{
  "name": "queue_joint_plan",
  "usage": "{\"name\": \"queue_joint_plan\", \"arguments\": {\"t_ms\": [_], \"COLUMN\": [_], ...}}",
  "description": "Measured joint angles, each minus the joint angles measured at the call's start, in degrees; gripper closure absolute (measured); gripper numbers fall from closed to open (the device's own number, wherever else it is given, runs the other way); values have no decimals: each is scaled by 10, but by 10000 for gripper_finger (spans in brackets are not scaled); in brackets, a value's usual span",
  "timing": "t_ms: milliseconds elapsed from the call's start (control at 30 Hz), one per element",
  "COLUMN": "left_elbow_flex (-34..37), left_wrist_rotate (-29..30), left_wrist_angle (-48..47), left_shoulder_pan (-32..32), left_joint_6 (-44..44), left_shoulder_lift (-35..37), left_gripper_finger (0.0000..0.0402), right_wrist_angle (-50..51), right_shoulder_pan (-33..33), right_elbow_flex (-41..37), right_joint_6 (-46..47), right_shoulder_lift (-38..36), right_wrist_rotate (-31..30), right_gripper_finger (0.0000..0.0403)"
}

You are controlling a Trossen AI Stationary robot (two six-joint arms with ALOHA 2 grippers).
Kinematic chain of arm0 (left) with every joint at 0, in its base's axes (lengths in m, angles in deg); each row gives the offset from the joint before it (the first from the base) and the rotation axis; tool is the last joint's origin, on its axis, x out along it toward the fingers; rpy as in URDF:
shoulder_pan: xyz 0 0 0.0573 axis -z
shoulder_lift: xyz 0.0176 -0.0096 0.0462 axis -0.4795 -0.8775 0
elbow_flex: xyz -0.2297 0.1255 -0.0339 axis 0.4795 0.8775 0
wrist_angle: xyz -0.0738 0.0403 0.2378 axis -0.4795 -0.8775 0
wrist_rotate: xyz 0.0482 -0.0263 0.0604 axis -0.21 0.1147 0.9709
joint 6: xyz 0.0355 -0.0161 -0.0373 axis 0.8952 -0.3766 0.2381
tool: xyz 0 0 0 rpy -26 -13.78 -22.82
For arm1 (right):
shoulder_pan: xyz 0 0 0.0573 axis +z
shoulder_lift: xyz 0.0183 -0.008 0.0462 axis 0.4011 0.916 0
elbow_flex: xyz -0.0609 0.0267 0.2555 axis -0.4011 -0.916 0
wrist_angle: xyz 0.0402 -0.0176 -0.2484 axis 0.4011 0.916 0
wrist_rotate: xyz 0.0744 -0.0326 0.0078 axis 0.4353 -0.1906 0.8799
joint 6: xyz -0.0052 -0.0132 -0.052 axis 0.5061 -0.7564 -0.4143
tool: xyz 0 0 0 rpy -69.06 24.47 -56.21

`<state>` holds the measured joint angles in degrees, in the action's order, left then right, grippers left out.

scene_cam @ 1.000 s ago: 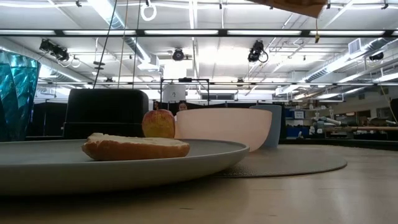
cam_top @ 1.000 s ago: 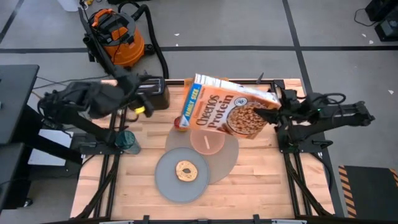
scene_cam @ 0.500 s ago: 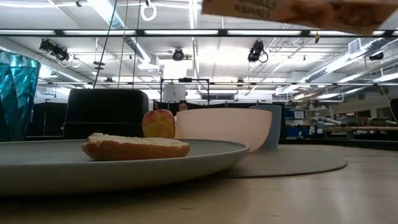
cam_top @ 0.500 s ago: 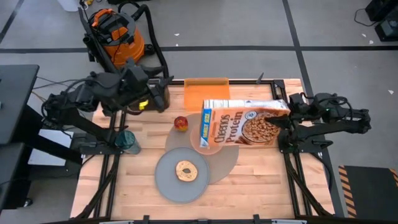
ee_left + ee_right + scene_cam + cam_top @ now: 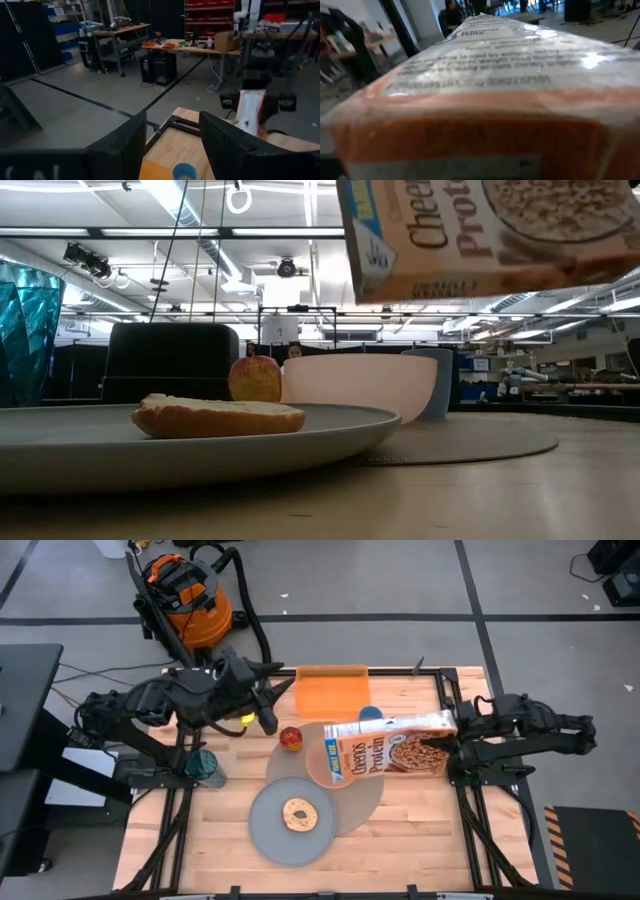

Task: Arrange a breakfast setting
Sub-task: Pour the cereal from the orange cereal box into the pink bowl

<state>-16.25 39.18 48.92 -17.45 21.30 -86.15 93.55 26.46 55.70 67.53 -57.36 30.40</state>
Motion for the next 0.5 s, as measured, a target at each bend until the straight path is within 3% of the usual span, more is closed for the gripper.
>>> {"name": "queue_joint_plan", "arguments": {"t_ms": [500], "left_elbow_flex": [1], "left_wrist_rotate": [-1], "left_wrist_angle": [-46], "left_shoulder_pan": [-12], "left_joint_6": [-42], "left_shoulder_lift": [-3], "left_gripper_finger": [214], "right_wrist_angle": [-25], "right_shoulder_pan": [-10], "right_elbow_flex": [21], "right_joint_6": [-64], "right_shoulder_lift": [132], "right_wrist_rotate": [-16], "right_gripper_finger": [199]}}
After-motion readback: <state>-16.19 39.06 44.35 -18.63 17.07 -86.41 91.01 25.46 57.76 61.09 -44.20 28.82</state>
